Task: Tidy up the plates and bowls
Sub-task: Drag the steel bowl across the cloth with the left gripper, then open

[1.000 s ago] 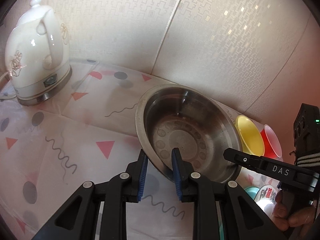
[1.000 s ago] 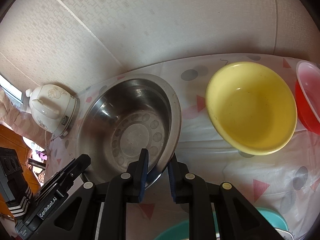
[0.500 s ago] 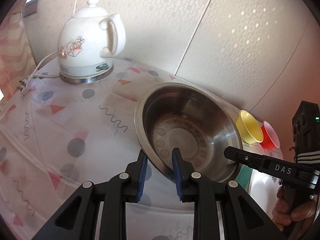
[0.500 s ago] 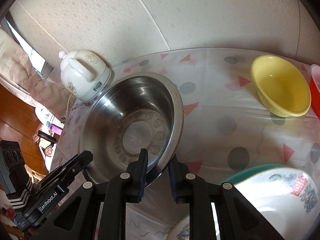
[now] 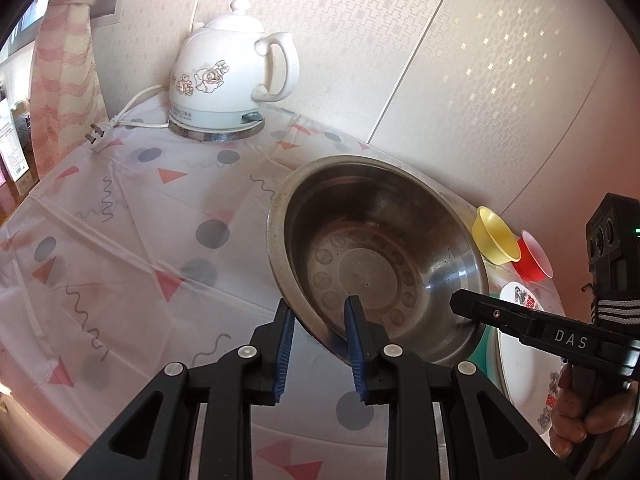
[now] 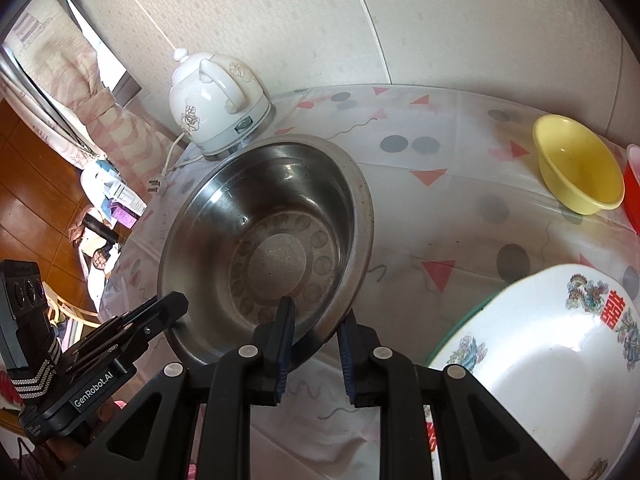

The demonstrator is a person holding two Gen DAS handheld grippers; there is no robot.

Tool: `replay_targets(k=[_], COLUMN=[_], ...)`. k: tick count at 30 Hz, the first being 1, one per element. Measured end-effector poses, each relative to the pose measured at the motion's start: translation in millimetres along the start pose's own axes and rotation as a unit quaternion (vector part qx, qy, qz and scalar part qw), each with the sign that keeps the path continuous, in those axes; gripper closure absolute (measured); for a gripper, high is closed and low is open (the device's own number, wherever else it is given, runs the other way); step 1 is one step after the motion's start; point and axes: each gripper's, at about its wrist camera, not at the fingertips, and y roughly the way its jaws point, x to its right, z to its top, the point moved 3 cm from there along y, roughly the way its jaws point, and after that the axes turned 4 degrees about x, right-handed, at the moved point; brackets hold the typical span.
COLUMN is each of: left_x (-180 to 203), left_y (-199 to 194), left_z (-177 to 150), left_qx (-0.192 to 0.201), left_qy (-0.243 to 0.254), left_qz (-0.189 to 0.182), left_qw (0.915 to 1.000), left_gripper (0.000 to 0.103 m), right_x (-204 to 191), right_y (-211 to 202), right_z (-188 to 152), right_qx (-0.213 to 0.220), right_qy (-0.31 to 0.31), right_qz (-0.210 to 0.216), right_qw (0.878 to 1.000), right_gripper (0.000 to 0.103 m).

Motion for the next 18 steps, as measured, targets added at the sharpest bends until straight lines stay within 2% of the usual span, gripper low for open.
replay_targets(k=[11,18], left_x=[-9,-4], left_y=[0,1], left_z=[-20,-21], left_qx=[-0.027,-0.019], left_qy=[-0.008,0.019], left_qz=[0.006,0.026], left_qw=[0.9996,0.9993], left_gripper=[0.076,0.075], right_x=[-8,-11], right_y=[8,8], right_z=[-16,-18], right_qx=[-0.029,-0.028], right_qy=[-0.014,-0.034], right_qz=[-0.018,-0.048], right_qw=[0.999,0.998], right_gripper=[0.078,0.073])
